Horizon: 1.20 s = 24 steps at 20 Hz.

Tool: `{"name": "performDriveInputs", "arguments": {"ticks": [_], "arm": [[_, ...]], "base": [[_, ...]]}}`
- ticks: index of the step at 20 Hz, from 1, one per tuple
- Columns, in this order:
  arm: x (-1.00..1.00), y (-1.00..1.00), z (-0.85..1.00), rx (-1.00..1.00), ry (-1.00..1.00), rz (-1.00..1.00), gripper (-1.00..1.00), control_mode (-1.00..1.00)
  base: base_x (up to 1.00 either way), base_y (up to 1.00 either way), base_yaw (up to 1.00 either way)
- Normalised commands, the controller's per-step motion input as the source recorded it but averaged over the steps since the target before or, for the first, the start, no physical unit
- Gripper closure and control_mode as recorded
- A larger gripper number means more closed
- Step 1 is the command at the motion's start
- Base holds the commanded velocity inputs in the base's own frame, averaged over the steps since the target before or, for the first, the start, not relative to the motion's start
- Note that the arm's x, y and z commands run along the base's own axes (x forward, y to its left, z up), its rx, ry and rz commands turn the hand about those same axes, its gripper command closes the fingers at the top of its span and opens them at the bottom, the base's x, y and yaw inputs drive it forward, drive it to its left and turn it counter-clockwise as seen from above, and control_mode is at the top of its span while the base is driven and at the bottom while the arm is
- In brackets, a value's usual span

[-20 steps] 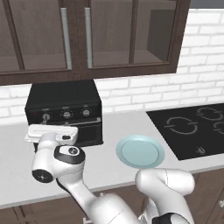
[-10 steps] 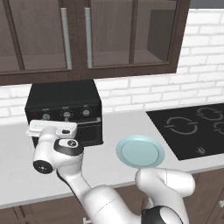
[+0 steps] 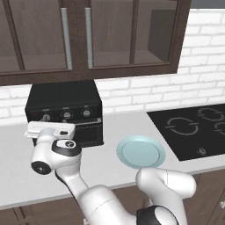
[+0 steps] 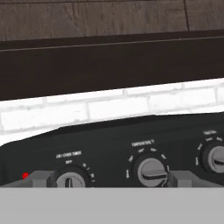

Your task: Pick up the kebab skewer and baguette bread, and place them inside the toaster oven. Close the toaster oven door and start by setting the timer.

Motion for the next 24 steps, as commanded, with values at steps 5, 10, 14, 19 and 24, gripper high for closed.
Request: {"name": "performDriveInputs", "arguments": {"ticks": [5, 10, 14, 19, 24], "arm": [[0.11, 0.08, -0.14, 0.00, 0.00, 0.00, -1.00, -1.00], [0.07, 0.00, -0.04, 0.00, 0.00, 0.00, -1.00, -1.00], [0.13, 0.00, 0.00, 0.00, 0.00, 0.00, -1.00, -1.00], [0.19, 0.04, 0.00, 0.00, 0.00, 0.00, -1.00, -1.00], [0.20, 0.02, 0.00, 0.00, 0.00, 0.00, -1.00, -1.00]], "base": [[0.00, 0.00, 0.00], [0.00, 0.00, 0.00], [0.00, 0.00, 0.00], [0.00, 0.00, 0.00], [0.00, 0.00, 0.00]]}}
